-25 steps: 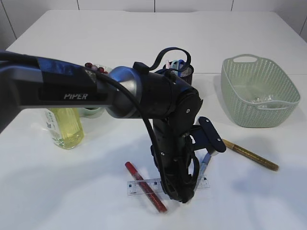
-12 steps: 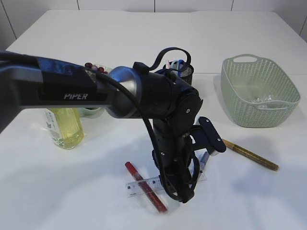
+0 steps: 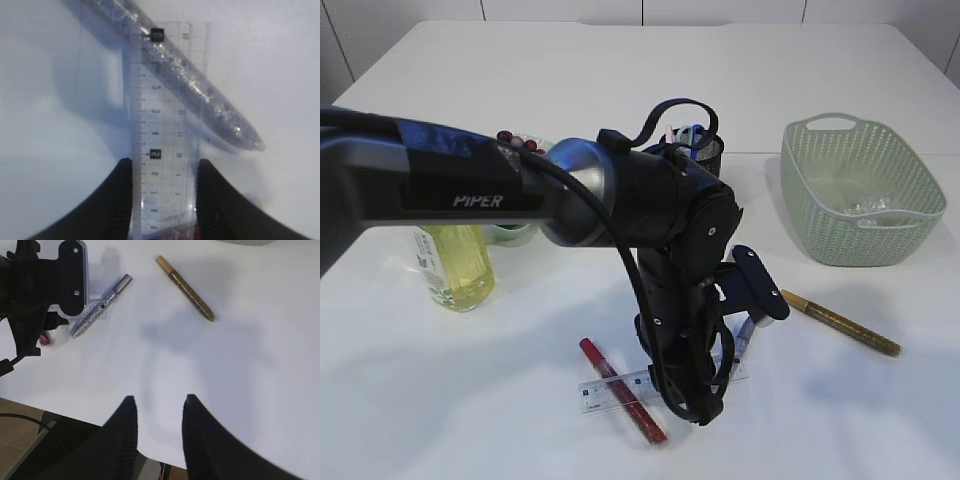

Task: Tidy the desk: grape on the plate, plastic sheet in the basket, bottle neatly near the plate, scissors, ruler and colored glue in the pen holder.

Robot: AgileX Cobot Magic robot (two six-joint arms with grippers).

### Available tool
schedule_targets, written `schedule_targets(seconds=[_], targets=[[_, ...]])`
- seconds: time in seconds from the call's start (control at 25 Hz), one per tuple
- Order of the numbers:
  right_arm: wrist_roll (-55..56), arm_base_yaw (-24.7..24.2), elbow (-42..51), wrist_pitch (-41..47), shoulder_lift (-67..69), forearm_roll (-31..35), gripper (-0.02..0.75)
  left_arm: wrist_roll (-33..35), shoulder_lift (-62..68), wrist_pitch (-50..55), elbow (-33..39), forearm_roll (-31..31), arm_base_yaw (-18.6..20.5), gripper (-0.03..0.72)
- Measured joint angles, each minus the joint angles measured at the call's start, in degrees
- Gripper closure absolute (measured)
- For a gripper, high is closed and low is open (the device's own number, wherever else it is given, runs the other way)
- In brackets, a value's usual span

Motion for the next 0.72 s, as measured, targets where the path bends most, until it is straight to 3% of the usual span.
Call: schedule_targets(seconds=[0.48, 0.72], targets=[[0.0, 0.0, 0.0, 0.0, 0.0, 0.0, 0.478, -1.6, 0.1, 2.0, -0.4, -0.1, 0.0, 0.413], [0.0, 0.0, 0.0, 0.0, 0.0, 0.0, 0.478, -6.0, 0.1, 3.9, -6.7, -0.7, 0.0, 0.413]])
